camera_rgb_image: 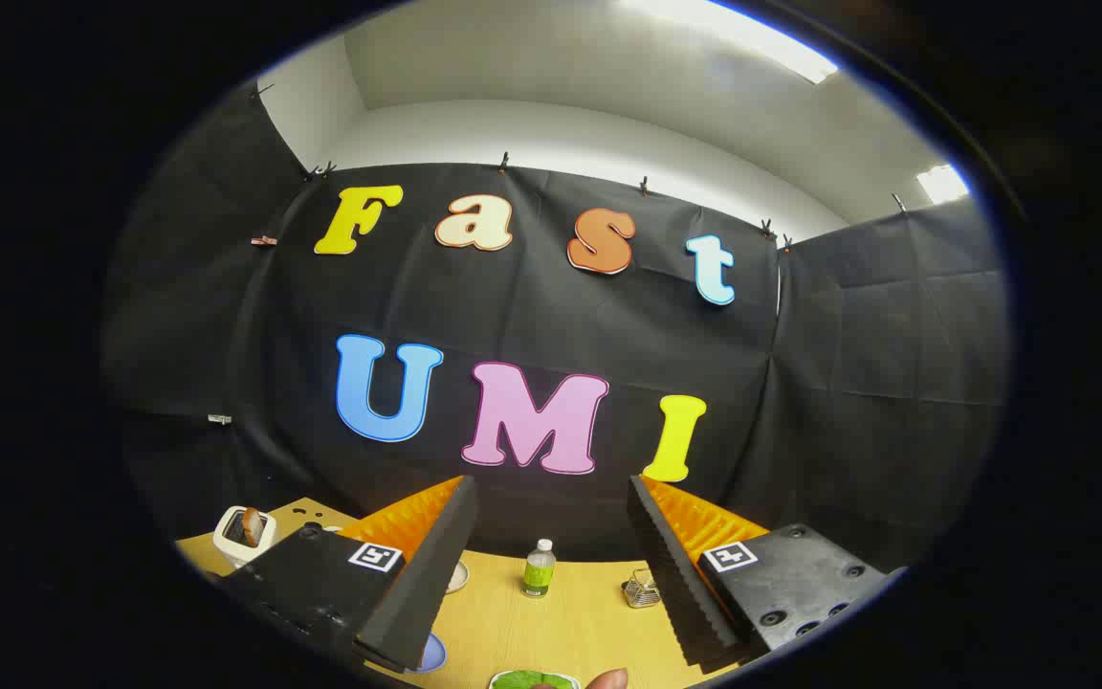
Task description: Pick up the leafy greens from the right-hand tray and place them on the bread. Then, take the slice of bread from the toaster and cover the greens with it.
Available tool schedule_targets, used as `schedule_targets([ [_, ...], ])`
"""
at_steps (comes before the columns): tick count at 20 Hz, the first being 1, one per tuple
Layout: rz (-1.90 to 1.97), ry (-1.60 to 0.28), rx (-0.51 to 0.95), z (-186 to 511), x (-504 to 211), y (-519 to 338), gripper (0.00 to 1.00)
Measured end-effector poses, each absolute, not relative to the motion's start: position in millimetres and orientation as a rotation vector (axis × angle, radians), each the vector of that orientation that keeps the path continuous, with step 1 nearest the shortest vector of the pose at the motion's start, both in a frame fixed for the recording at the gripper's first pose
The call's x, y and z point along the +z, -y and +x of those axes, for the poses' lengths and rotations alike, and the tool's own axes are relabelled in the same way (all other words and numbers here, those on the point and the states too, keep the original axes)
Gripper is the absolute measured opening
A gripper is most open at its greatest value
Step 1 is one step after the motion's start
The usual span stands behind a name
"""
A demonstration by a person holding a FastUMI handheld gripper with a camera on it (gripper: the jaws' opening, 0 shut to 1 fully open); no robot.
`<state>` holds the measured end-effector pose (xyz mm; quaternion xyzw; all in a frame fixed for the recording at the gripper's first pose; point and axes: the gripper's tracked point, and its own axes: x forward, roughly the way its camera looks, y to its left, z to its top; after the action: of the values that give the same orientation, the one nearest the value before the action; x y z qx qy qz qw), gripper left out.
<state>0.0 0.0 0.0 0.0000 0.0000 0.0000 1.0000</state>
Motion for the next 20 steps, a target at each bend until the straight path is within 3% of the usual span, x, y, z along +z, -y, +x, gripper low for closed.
schedule_targets([
  [20, 0.002, -0.064, 0.021, -2.1, -26.1, -1.1, 0.98],
])
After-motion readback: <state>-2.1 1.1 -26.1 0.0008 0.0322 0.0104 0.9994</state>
